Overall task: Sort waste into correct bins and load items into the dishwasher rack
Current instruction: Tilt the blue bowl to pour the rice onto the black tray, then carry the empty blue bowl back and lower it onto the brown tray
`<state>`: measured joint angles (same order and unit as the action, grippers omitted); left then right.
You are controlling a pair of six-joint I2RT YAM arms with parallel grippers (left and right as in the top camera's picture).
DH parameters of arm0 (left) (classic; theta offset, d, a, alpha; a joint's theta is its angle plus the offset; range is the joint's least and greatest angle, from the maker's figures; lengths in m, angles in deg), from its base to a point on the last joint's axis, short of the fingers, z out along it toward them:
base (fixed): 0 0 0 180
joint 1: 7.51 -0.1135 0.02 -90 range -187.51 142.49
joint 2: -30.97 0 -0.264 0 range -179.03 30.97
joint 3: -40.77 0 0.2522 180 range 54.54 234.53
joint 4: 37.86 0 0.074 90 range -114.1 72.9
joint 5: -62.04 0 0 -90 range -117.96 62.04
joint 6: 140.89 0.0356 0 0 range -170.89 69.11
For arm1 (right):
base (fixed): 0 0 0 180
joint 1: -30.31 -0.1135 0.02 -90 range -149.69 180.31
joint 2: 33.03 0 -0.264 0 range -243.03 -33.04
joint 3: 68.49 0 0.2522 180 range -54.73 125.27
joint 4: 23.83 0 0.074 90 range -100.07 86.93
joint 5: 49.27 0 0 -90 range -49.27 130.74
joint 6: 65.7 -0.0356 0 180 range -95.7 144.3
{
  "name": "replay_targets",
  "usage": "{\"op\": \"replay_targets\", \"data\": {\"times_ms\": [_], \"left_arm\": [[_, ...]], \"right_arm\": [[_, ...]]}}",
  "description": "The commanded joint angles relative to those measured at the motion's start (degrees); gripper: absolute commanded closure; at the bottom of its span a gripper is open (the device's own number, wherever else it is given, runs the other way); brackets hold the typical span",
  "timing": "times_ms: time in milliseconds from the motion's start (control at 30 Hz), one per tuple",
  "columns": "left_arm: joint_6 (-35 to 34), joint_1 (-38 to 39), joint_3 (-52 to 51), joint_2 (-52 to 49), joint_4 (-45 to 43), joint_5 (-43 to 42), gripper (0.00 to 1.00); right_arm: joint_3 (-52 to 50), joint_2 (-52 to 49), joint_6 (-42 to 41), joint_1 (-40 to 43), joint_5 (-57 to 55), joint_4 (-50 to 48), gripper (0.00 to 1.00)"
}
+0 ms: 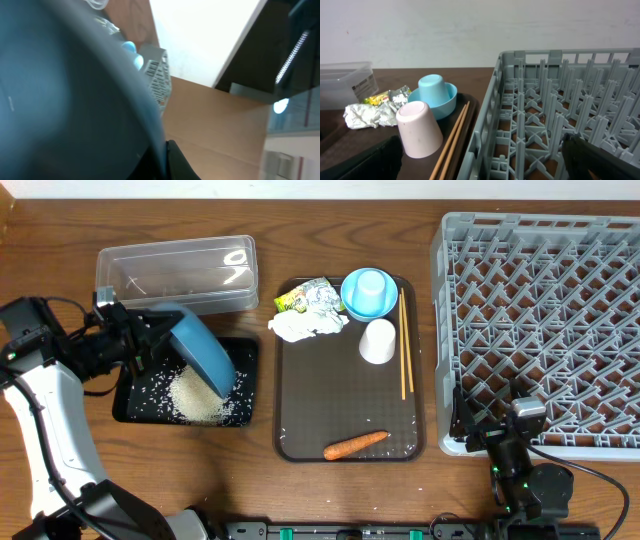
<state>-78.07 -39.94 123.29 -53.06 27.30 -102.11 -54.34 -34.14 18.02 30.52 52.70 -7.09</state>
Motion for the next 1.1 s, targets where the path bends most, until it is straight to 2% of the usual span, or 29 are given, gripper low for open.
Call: {"op": "replay_targets", "data": {"times_ms": [0,67,200,400,533,867,1067], "left_arm": [[4.1,0.5,0.0,2.1,3.6,1.1,0.94],[6.6,2.0,0.0,3.8,4.7,1.3,0.94],[6.8,7.7,0.7,9.8,4.7,6.2,0.94],[-0.3,21.6,1.0,20.0,5.4,30.4,0.94],[-4.5,33.8,1.0,23.4,5.3,39.7,0.94],[-6.4,59.9,0.8,18.1,4.6,62.5,0.94],[-9.6,69.5,0.8,11.1,4.6,75.0,0.94]], "right_arm": [[-0.1,0.1,0.4,0.4,-0.1,0.2,0.01],[-0.1,0.1,0.4,0.4,-0.1,0.2,0.01],[-0.1,0.1,0.4,0.4,-0.1,0.2,0.01],[-0.1,0.1,0.4,0.4,-0.1,0.2,0.01],[-0.1,0.1,0.4,0.4,-0.1,0.2,0.01],[-0.1,0.1,0.4,0.4,-0.1,0.2,0.01],[-0.1,0.1,0.4,0.4,-0.1,0.2,0.01]]}}
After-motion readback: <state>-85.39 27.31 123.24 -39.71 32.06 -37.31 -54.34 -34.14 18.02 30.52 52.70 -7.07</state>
